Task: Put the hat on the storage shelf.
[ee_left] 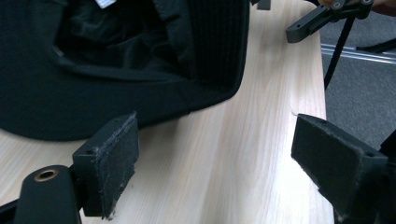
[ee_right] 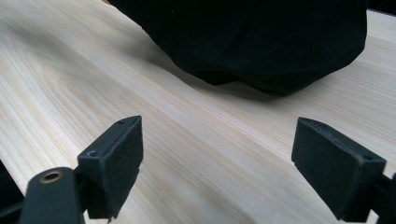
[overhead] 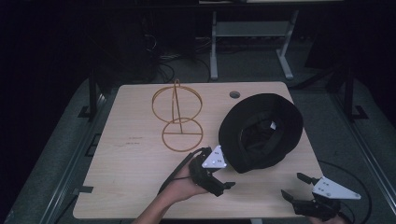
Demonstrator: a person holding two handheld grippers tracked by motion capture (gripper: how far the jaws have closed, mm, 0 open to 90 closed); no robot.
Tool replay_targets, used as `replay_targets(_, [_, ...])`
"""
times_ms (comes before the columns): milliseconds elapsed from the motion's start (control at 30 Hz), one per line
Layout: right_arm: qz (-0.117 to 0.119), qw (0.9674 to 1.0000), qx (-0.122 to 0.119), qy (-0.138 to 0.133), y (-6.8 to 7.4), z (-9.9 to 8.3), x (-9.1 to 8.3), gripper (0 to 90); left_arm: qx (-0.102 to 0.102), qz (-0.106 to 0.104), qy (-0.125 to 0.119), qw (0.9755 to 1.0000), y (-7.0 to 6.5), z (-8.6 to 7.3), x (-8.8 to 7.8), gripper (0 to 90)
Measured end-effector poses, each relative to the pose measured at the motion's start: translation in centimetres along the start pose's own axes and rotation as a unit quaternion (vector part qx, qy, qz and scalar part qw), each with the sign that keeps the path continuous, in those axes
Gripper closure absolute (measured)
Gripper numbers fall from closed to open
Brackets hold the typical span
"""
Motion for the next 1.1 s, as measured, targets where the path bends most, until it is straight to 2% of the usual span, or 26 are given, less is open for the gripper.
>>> replay_targets(100, [0.000, 1.0000, -0.003, 0.003, 0.0, -0.1, 0.1, 16.2, 0.006, -0.004, -0.001, 1.0000, 0.0, 0.7, 0.8, 14.9])
replay_targets(200, [0.001, 1.0000, -0.002, 0.003, 0.1, -0.1, 0.0, 16.2, 0.019, 0.000, 0.008, 0.9998, 0.2, 1.1, 1.4, 15.3])
replay_targets(400, [0.004, 1.0000, -0.005, 0.004, 0.1, -0.1, 0.1, 16.4, 0.034, 0.001, 0.009, 0.9994, 0.2, 2.2, 2.5, 17.6])
replay_targets(533, [0.005, 1.0000, -0.005, 0.001, 0.1, 0.1, 0.0, 16.5, 0.046, -0.003, 0.030, 0.9985, 0.3, 2.3, 3.6, 20.5])
replay_targets(667, [0.009, 1.0000, 0.000, 0.000, 0.2, 0.0, 0.1, 16.6, 0.050, -0.008, 0.037, 0.9980, 0.4, 2.5, 4.6, 26.1])
replay_targets(767, [0.008, 1.0000, -0.003, 0.000, 0.1, 0.0, 0.0, 16.5, 0.055, -0.007, 0.051, 0.9972, 0.6, 2.1, 5.2, 33.2])
replay_targets(833, [0.009, 1.0000, -0.001, -0.002, 0.0, 0.1, 0.0, 16.6, 0.058, -0.005, 0.060, 0.9965, 0.7, 1.7, 5.4, 41.4])
replay_targets(967, [0.009, 0.9999, 0.001, -0.003, 0.0, 0.1, 0.0, 16.5, 0.057, -0.006, 0.044, 0.9974, 1.0, 2.0, 5.1, 58.9])
replay_targets(1067, [0.009, 1.0000, 0.001, -0.002, -0.1, 0.1, 0.1, 16.6, 0.059, 0.004, 0.040, 0.9974, 1.3, 2.0, 4.8, 71.1])
replay_targets(1100, [0.009, 1.0000, 0.001, -0.003, -0.1, 0.2, 0.1, 16.6, 0.054, 0.006, 0.037, 0.9978, 1.3, 2.0, 4.8, 73.2])
Point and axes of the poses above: each handheld gripper's, and its own axes: x roughly forward along the jaws, z roughly out of its top, y roughly to its left, the point moved 10 cm from there along x, roughly forward along the jaws, and after that the axes turned 11 degrees about x, right-handed, at the moved point
